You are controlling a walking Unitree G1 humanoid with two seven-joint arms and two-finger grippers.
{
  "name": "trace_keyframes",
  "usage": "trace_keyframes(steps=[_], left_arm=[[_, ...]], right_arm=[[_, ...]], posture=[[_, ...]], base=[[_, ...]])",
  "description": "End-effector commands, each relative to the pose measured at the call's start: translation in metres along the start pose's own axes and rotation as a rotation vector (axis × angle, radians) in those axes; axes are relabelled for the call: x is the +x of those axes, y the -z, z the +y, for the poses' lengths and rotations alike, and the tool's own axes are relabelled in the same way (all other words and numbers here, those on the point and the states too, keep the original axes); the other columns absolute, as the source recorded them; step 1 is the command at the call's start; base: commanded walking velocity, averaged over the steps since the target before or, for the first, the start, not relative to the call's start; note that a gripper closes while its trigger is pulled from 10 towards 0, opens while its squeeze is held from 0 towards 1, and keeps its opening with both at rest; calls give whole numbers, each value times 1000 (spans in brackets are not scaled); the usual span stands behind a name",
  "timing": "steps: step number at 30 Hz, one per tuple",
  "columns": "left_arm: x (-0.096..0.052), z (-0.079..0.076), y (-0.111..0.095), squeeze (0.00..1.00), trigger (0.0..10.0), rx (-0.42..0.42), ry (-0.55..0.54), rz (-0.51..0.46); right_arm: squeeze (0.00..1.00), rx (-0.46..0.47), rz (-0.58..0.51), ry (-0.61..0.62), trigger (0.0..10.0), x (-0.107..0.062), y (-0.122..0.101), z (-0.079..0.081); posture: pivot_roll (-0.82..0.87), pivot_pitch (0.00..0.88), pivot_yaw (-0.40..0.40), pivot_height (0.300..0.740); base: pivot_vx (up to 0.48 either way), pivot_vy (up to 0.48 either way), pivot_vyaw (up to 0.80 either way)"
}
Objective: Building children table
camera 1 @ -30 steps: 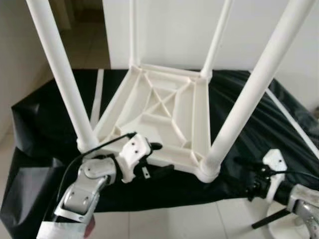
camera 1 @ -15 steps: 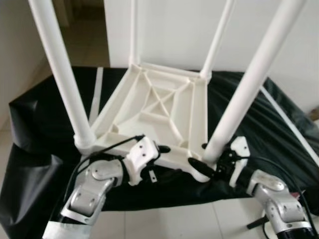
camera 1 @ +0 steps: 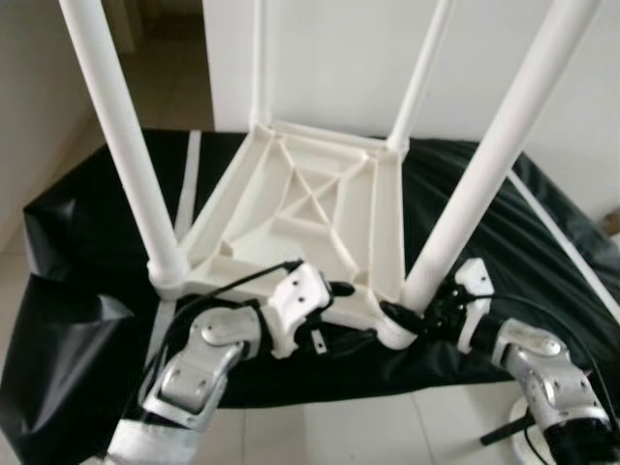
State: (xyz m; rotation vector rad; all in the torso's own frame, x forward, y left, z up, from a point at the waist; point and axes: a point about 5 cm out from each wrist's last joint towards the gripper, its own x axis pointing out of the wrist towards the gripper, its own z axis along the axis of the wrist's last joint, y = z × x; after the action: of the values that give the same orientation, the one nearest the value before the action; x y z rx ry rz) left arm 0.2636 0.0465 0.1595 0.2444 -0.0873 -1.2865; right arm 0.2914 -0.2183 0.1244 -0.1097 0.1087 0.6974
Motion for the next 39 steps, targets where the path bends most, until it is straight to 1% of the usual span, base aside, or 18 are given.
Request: trace_keyframes(steps=[1,3,9,12,14,16,17,20,23,28,30,31,34,35,36,37,38,39], left_arm=[[5,1,0,0,10000,13,-35,3],[15,5,-8,0,10000,33,-25,-29],[23,8,-13,0,10000,21,-29,-60],[26,4,-12,0,10000,7,-25,-68],[28,0,-11,0,10000,-24,-32,-76],[29,-6,-8,0,10000,-69,-57,-85],[27,-9,-6,0,10000,-97,-60,-86],[25,-13,-1,0,10000,-116,-52,-67],[20,-19,11,0,10000,-168,-39,-10],[22,-18,12,0,10000,-166,-58,-9],[23,-18,13,0,10000,-124,-61,6],[23,-18,11,0,10000,-122,-52,3],[22,-18,10,0,10000,-124,-45,0],[22,-15,10,0,10000,-111,-70,-1],[22,-14,11,0,10000,-102,-81,6],[24,-11,10,0,10000,-76,-97,16],[24,-11,10,0,10000,-76,-97,16],[25,-10,9,0,10000,-62,-104,21]], right_arm=[[0,-4,11,52,10000,-6,2,-8],[0,7,4,125,10000,-10,5,-16],[0,6,-23,190,10000,-15,4,-22],[0,1,-62,226,10000,-14,1,-20],[0,0,-95,265,10000,-15,-2,-20],[0,-36,-112,314,10000,-20,-3,-21],[0,-44,-118,319,10000,-21,-3,-21],[0,-43,-122,300,10000,-22,-3,-18],[0,-58,-120,253,10000,-19,-1,-8],[0,-85,-117,225,10000,-16,-2,-5],[0,-96,-111,223,10000,-14,-3,-8],[0,-99,-119,219,8471,-11,-5,-8],[0,-101,-125,216,8471,-9,-7,-8],[0,-113,-126,200,6235,-4,-8,-9],[0,-119,-122,196,6235,-3,-8,-10],[0,-119,-117,192,4314,-1,-7,-10],[0,-119,-117,192,4314,-1,-7,-10],[0,-120,-112,190,3882,0,-5,-10]], posture=[[91,0,-83,740],[74,0,-80,740],[40,0,-63,740],[25,0,-53,740],[21,0,-52,740],[19,0,-46,740],[19,0,-44,740],[21,0,-44,740],[20,0,-41,740],[33,0,-35,740],[35,0,-35,740],[40,0,-30,740],[40,0,-30,740],[31,0,-7,740],[31,0,-7,740],[35,0,-2,740],[35,0,-2,740],[36,0,-1,740]], base=[[0,0,0],[0,0,0],[0,0,0],[0,0,0],[0,0,0],[0,0,0],[0,0,0],[0,0,0],[0,0,0],[0,0,0],[0,0,0],[0,0,0],[0,0,0],[0,0,0],[0,0,0],[0,0,0],[0,0,0],[0,0,0]])
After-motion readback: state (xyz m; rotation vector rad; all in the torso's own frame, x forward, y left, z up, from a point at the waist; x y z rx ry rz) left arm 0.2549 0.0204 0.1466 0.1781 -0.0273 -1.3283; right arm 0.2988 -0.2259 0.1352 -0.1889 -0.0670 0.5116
